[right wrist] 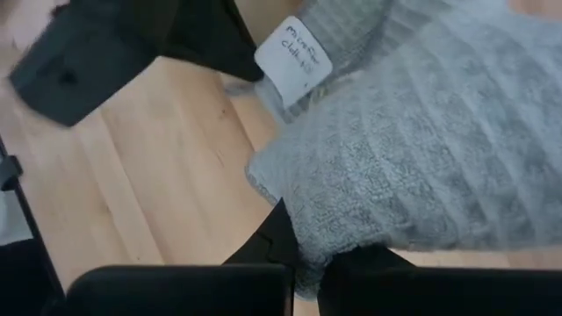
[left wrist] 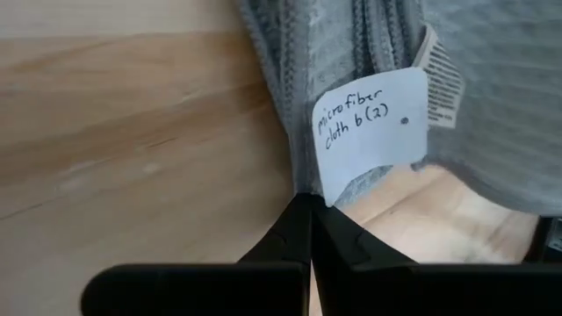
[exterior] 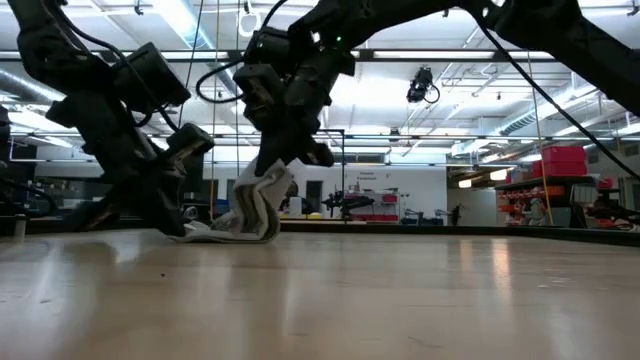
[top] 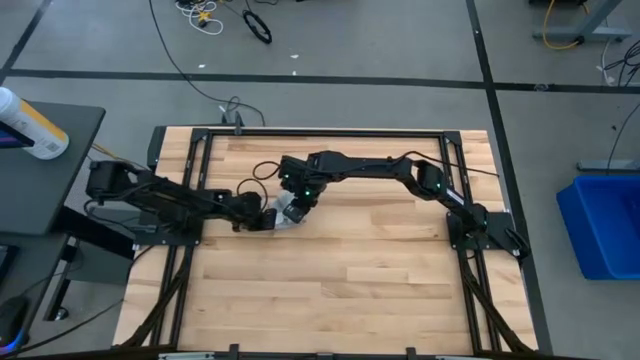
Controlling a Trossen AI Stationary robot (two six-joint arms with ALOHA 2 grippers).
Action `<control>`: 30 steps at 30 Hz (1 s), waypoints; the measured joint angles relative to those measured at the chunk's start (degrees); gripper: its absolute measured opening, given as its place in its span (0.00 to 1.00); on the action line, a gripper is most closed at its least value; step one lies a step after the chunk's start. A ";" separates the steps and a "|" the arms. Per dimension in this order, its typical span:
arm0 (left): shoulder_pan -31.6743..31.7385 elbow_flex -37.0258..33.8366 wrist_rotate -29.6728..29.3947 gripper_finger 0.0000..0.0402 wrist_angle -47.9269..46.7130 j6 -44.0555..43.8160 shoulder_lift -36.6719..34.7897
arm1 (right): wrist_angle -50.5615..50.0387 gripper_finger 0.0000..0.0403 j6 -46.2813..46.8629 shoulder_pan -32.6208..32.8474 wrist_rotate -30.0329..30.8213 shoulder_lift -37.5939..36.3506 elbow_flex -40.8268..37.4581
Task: Fold microfiber towels
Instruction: Fold the gray microfiber towel
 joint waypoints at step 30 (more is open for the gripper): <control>-2.78 -0.43 -2.21 0.01 -5.24 -2.18 -4.03 | 10.05 0.51 5.91 -0.50 -8.52 12.59 10.45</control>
